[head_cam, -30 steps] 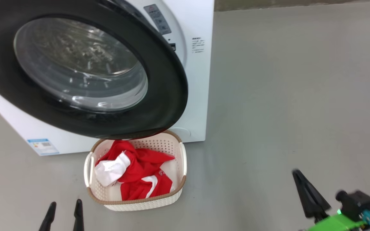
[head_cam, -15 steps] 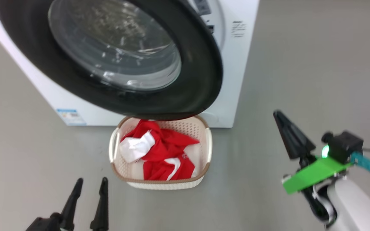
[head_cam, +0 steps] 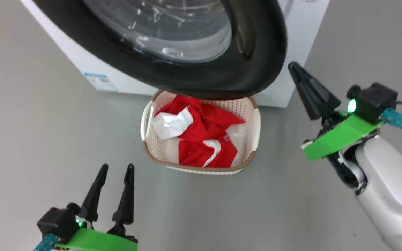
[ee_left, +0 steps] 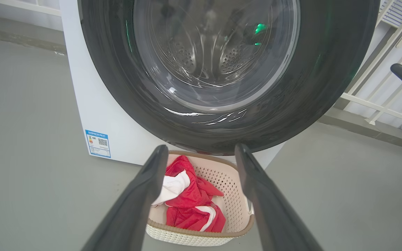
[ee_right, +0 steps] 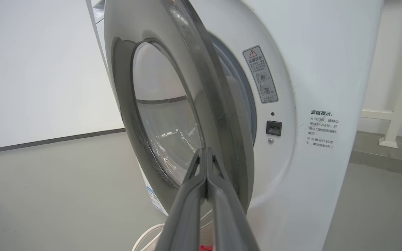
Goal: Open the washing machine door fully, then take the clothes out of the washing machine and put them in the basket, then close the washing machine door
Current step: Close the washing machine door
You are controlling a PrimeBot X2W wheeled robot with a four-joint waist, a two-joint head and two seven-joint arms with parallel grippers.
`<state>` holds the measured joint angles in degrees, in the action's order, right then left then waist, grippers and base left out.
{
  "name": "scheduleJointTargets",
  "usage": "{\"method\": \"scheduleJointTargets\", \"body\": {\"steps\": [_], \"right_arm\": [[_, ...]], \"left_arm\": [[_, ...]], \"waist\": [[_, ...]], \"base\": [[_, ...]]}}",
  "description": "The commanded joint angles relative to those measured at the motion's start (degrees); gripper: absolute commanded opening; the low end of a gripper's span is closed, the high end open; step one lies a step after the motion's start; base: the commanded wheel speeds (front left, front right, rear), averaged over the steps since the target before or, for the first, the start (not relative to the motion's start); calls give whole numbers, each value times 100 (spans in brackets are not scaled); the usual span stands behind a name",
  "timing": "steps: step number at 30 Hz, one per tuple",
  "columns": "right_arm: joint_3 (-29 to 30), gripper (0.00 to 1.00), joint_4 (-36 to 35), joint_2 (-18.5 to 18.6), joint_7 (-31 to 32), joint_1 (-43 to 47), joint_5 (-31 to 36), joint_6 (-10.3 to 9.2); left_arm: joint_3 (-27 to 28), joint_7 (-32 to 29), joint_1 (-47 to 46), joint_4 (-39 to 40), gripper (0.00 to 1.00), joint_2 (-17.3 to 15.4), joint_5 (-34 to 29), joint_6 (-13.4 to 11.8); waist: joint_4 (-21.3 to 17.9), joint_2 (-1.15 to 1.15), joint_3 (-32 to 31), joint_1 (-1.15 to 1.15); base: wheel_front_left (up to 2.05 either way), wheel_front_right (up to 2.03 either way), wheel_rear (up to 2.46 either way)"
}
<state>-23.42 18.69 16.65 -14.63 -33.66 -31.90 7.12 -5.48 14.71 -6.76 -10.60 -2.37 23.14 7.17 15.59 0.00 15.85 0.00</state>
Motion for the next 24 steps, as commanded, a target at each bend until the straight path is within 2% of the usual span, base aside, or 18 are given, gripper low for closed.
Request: {"method": "scheduleJointTargets", "body": {"steps": [1,12,24], "right_arm": [[-96,0,-95,24,-37,-122,-35,36],[-257,0,38,379,-37,-886,-163,36],[-48,0,54,494,-37,-1350,-286,36]], "left_arm": [[155,29,-161,112,100,-52,47,24],[-163,29,-473,235,100,-51,425,-81],[-301,29,-638,335,100,-51,563,-119]], "waist": [[275,0,322,0],[563,0,809,0],[687,0,1177,0]], "base": [[0,0,0],[0,0,0],[0,0,0]]}}
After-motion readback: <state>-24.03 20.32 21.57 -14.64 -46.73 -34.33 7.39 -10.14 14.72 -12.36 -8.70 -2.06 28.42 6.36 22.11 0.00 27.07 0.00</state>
